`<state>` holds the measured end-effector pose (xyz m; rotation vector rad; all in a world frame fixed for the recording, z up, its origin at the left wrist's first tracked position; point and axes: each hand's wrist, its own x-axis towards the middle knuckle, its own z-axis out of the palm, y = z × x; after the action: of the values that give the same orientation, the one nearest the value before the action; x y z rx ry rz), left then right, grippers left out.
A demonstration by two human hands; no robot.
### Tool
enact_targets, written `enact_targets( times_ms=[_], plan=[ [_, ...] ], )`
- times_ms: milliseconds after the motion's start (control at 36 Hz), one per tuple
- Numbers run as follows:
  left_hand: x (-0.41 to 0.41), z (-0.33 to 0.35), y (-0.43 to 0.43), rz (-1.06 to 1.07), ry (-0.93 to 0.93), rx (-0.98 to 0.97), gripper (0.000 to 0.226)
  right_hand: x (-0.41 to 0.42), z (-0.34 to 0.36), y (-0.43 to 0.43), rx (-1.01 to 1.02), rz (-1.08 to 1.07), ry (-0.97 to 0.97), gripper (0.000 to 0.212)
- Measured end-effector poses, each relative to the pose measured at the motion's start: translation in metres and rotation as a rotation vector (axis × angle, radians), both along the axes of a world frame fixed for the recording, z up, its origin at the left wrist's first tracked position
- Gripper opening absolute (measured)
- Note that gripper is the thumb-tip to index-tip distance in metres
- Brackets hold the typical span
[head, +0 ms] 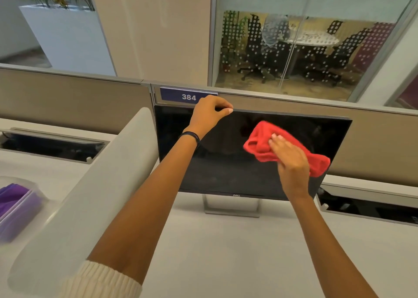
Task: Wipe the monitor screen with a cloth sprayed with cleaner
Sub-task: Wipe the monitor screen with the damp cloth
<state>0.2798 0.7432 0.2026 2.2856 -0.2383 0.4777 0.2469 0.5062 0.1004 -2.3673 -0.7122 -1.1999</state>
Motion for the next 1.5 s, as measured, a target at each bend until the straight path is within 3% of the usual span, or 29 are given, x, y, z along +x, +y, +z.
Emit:
enact_targets(
  times_ms=[111, 194, 500, 583, 778, 889, 1111, 1361, 1417, 1500],
  plan=[
    [0.001, -0.003, -0.001, -0.003, 0.001, -0.04, 0.019, 0.012, 0.028, -0.017, 0.29, -0.136, -0.069, 0.047],
    [0.003, -0.003, -0.001, 0.0, 0.009, -0.053, 0.019, 0.017, 0.032, -0.025, 0.339, -0.156, 0.003, 0.044],
    [0.007, -0.006, -0.003, 0.02, -0.011, -0.034, 0.019, -0.004, -0.035, -0.019, -0.028, -0.043, 0.083, 0.037],
    [0.006, -0.007, -0.002, 0.013, -0.02, -0.028, 0.019, -0.006, -0.038, -0.023, -0.05, 0.006, 0.11, 0.039],
    [0.006, -0.007, -0.002, 0.007, -0.021, -0.02, 0.019, 0.007, 0.004, -0.043, 0.488, -0.126, -0.007, 0.046],
    [0.006, -0.007, -0.001, 0.008, -0.015, -0.019, 0.02, 0.021, 0.016, -0.049, 0.61, -0.221, 0.038, 0.04],
    [0.006, -0.005, -0.001, 0.0, -0.01, -0.02, 0.02, 0.011, -0.014, -0.023, 0.466, -0.195, 0.121, 0.037],
    [0.006, -0.006, -0.001, 0.001, -0.013, -0.018, 0.021, -0.005, -0.043, -0.031, -0.112, 0.026, 0.077, 0.031],
    [0.006, -0.006, -0.001, 0.0, -0.012, -0.016, 0.021, -0.004, -0.031, -0.04, -0.019, -0.01, 0.037, 0.032],
    [0.006, -0.006, -0.001, 0.004, -0.011, -0.008, 0.021, 0.003, -0.01, -0.052, 0.372, -0.143, 0.009, 0.049]
  ],
)
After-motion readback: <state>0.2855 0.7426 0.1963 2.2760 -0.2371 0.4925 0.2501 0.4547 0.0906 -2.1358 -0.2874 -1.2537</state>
